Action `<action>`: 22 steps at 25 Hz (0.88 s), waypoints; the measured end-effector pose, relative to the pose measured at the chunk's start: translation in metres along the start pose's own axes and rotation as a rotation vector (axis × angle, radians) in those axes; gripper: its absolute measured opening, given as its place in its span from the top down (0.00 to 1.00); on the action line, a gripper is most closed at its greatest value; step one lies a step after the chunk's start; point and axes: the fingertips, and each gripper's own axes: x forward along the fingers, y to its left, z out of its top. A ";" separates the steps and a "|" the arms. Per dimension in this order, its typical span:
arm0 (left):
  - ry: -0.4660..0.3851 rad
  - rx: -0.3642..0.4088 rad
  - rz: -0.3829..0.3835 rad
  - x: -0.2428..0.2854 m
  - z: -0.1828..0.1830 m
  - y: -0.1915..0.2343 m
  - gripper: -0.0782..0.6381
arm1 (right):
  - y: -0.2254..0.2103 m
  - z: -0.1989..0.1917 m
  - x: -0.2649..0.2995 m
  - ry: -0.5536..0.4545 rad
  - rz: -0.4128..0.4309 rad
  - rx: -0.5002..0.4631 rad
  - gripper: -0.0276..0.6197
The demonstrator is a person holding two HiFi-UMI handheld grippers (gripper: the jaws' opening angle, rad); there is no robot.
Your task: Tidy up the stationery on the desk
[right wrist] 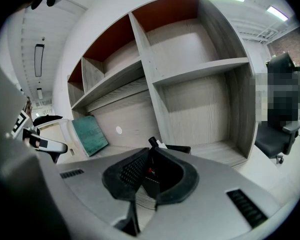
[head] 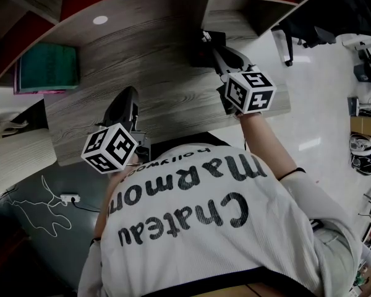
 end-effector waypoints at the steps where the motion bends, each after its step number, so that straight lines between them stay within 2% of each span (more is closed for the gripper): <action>1: 0.000 0.000 0.001 -0.001 0.000 0.001 0.87 | 0.001 -0.001 0.000 0.002 0.001 0.000 0.89; 22: -0.010 -0.004 -0.004 -0.006 0.000 0.005 0.87 | 0.003 -0.013 0.001 0.034 -0.021 0.007 0.89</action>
